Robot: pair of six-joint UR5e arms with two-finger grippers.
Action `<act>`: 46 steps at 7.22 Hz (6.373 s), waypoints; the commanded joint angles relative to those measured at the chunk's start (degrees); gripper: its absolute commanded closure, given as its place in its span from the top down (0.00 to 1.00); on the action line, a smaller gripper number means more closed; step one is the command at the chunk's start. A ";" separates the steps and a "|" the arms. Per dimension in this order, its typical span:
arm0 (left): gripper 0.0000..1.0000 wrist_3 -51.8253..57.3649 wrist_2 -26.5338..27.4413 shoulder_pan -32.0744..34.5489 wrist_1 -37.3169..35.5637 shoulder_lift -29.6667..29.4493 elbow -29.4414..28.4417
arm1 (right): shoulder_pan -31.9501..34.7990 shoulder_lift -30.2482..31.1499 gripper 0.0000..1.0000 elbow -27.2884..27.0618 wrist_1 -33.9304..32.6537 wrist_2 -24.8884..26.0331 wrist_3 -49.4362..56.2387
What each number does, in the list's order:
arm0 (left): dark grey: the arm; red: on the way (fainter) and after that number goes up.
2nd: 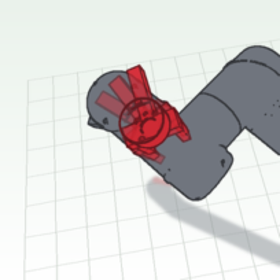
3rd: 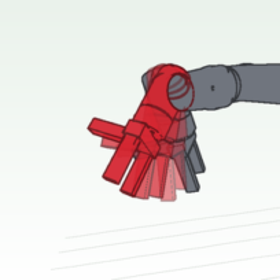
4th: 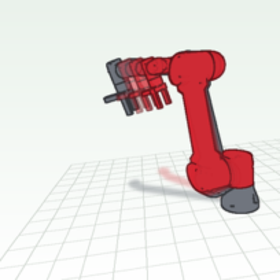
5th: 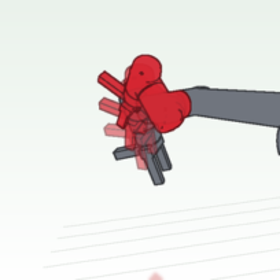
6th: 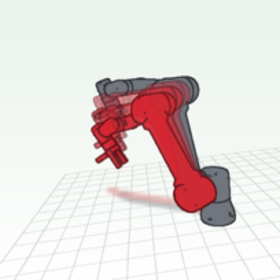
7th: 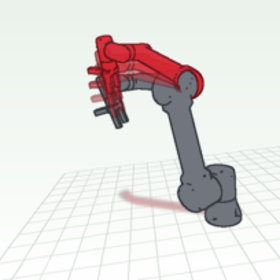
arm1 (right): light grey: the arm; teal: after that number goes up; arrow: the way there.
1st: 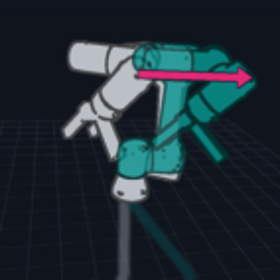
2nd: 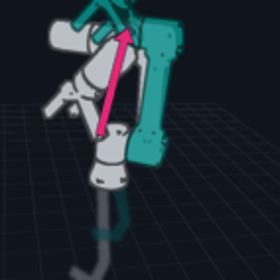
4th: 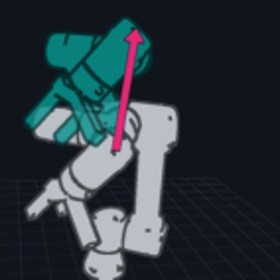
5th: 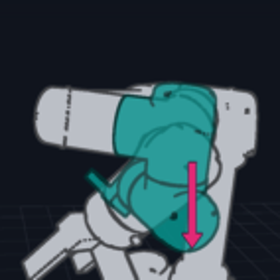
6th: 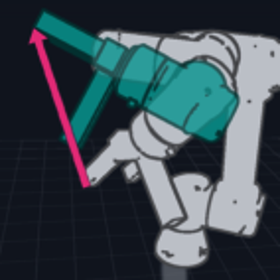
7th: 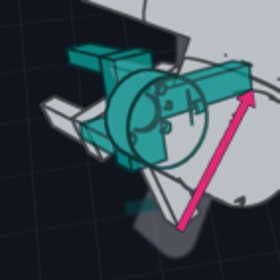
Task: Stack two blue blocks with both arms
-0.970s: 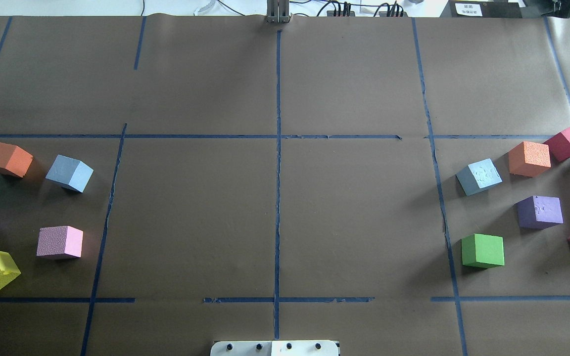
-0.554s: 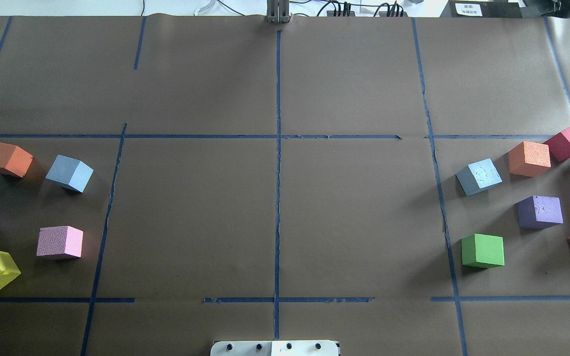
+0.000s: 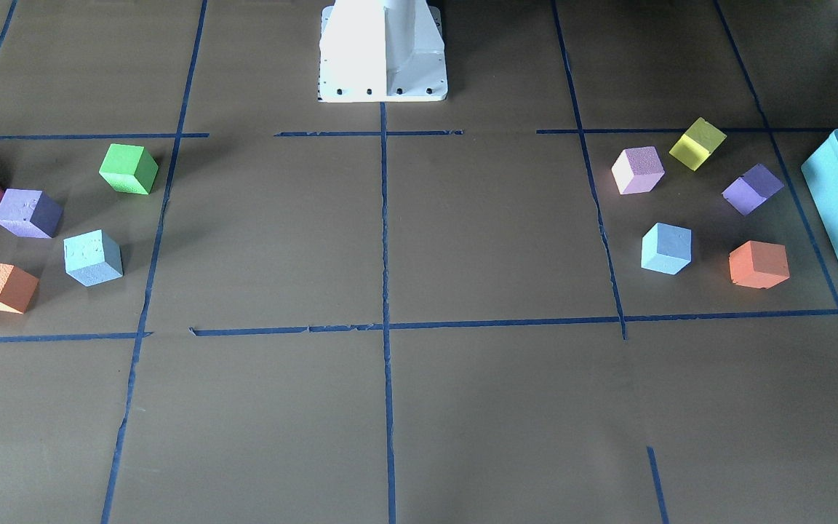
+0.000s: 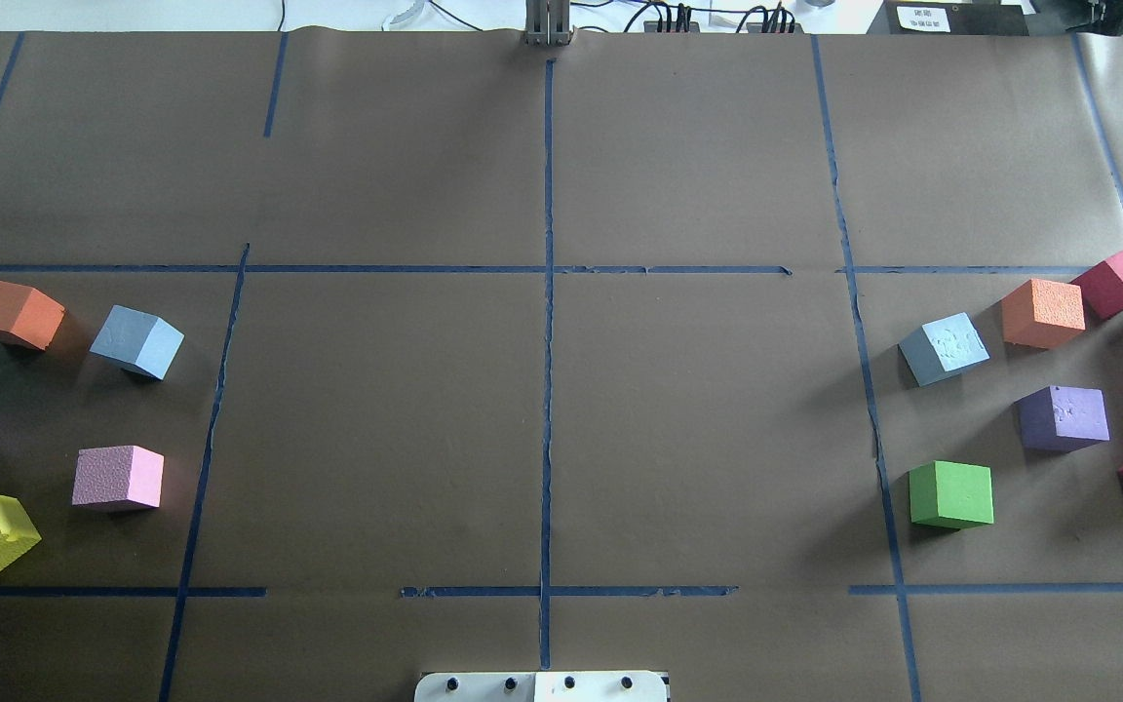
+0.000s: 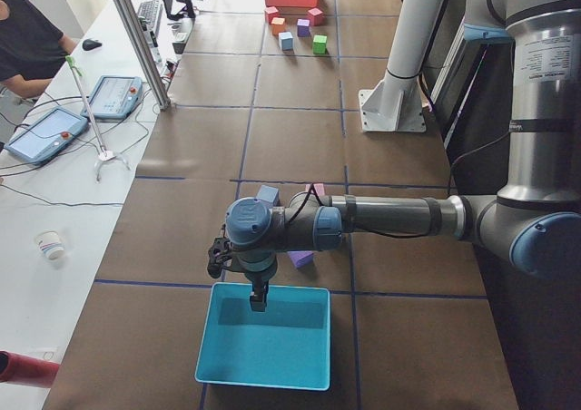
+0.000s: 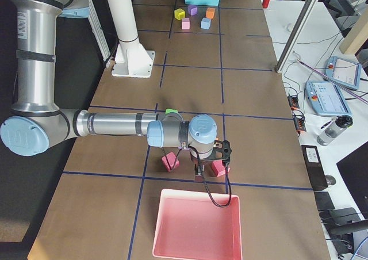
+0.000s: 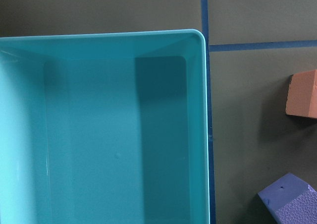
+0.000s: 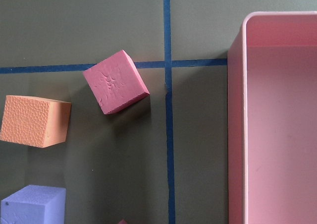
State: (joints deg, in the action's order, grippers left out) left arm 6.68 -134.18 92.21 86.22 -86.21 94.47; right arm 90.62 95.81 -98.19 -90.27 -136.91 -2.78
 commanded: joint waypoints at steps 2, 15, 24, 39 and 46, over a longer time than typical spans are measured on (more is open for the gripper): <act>1.00 0.00 -0.02 -0.01 0.00 -0.10 0.01 | -0.01 -0.10 1.00 0.11 0.71 -0.03 -0.03; 1.00 -0.44 -0.20 0.07 0.00 0.34 0.89 | -21.88 -8.01 1.00 -4.83 12.02 5.41 -20.31; 1.00 -0.35 -0.29 0.07 0.00 0.34 0.89 | -40.26 -9.85 1.00 -0.95 22.60 17.29 -39.76; 1.00 -0.35 -0.38 0.16 0.00 0.25 1.77 | -46.10 -34.69 0.10 -7.46 -9.55 20.42 -48.13; 1.00 -0.35 -0.29 0.07 0.00 0.25 0.80 | -58.10 -63.55 0.10 24.27 -4.47 28.62 -69.11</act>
State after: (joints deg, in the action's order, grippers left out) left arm 6.33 -134.47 92.34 86.22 -85.96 95.39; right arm 32.94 33.19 -75.65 -95.46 -108.70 -71.26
